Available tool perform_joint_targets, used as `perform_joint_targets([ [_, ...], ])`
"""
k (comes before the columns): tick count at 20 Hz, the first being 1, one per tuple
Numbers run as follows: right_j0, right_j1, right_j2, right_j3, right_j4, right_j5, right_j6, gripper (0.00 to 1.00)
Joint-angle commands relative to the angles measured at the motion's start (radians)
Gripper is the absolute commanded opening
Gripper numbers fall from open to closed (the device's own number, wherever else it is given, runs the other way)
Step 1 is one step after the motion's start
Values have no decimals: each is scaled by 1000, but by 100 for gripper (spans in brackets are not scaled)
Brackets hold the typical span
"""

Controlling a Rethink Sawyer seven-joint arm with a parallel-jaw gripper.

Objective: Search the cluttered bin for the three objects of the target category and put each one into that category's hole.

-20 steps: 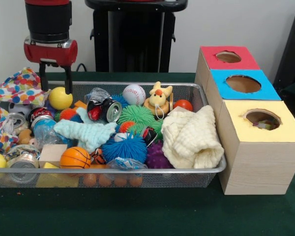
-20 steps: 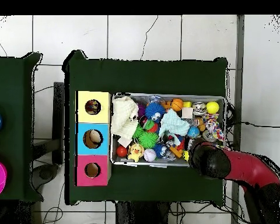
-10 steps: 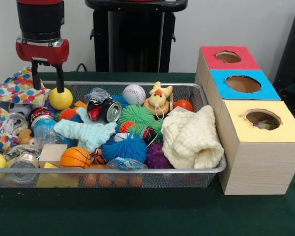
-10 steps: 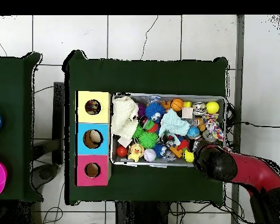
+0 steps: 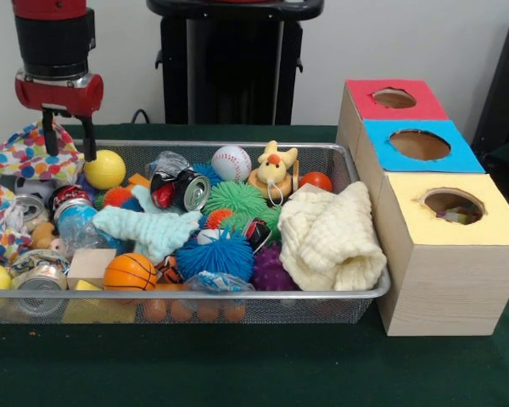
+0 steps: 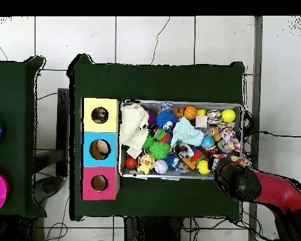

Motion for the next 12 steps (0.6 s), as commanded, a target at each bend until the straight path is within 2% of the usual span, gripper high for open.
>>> perform_joint_targets([
  [1,-37,43,52,-28,-76,60,-149,100],
  [6,-65,8,78,-20,-65,94,-175,100],
  [12,-81,47,80,-57,-86,87,-187,100],
])
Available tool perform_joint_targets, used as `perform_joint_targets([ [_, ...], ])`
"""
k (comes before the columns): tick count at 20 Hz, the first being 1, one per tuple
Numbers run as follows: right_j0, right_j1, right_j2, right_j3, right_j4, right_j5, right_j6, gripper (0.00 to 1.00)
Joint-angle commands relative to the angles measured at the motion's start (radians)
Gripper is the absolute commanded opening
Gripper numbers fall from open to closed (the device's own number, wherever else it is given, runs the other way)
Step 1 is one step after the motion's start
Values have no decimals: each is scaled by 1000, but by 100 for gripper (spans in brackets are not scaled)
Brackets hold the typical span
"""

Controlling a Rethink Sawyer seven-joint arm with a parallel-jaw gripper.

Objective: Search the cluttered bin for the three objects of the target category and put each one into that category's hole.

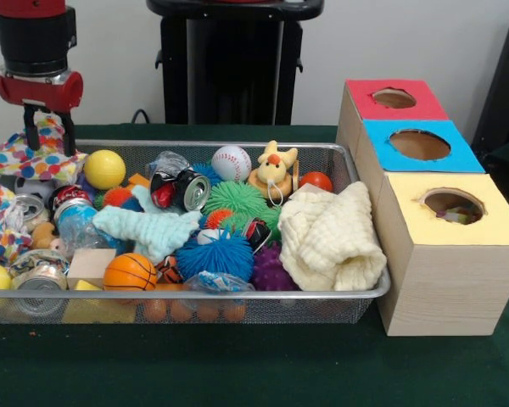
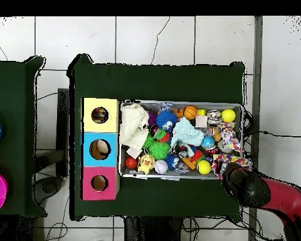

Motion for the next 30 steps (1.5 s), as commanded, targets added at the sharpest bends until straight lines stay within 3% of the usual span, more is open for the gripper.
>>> perform_joint_targets([
  [1,-20,51,79,-60,-69,85,-187,100],
  [9,-6,176,62,-103,-120,-1,-141,100],
  [16,-24,244,69,-150,-145,-7,-142,100],
  [30,-18,323,83,-213,-186,-79,-134,100],
])
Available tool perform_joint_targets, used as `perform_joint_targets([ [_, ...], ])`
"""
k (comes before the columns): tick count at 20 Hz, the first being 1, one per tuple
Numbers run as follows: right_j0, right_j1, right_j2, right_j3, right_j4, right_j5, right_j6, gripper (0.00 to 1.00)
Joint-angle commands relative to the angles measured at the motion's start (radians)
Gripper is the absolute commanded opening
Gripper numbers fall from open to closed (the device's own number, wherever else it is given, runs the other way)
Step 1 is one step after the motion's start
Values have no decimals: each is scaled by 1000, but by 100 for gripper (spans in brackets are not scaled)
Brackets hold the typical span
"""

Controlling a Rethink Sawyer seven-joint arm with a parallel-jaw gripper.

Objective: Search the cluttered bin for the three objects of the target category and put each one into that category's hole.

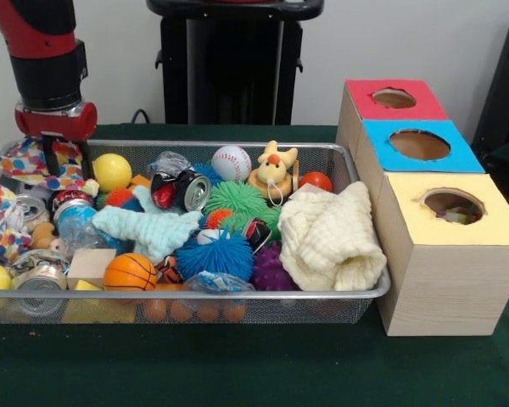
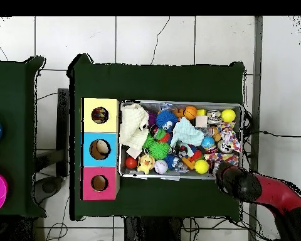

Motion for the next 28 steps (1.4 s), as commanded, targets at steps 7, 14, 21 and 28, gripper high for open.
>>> perform_joint_targets([
  [7,3,202,73,-164,-176,-155,-105,100],
  [14,6,202,81,-170,-193,-165,-89,100],
  [21,20,190,81,-177,-199,-149,-75,0],
  [28,56,43,122,-79,-112,-60,-58,0],
])
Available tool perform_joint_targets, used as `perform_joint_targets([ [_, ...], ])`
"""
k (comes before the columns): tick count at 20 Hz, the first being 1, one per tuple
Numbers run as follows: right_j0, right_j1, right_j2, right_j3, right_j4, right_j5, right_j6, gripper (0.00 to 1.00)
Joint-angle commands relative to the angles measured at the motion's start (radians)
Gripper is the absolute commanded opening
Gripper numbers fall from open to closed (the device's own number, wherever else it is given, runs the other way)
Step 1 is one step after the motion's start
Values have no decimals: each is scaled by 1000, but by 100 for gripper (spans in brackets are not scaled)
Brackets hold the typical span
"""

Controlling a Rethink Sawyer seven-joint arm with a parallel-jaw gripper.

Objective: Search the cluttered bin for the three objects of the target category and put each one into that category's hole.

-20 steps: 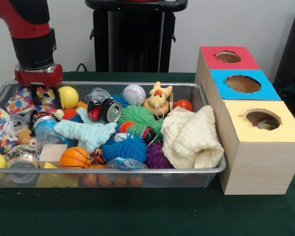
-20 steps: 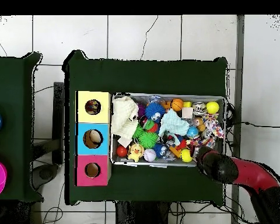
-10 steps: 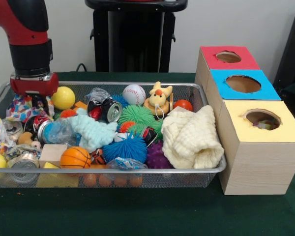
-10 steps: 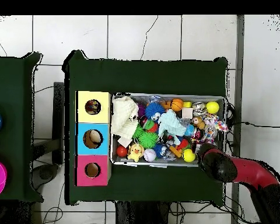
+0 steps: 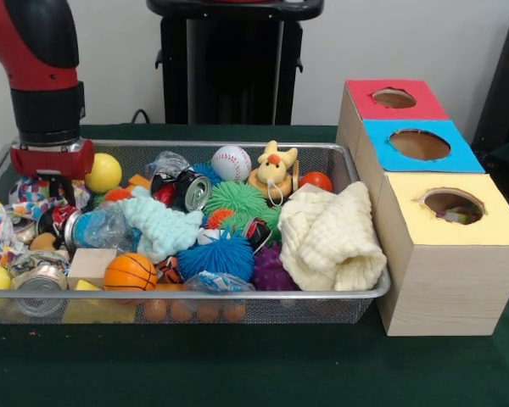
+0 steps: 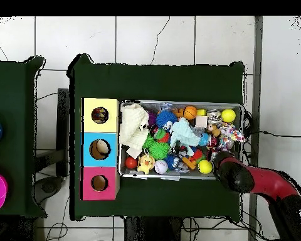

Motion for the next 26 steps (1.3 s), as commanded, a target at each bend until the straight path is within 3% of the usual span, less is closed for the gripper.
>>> perform_joint_targets([
  [1,76,-98,70,34,31,102,-47,0],
  [6,172,-267,36,82,102,215,-5,0],
  [9,193,-323,45,99,149,257,-1,0],
  [18,256,-396,66,103,270,321,-8,0],
  [26,383,-452,17,107,354,343,68,0],
])
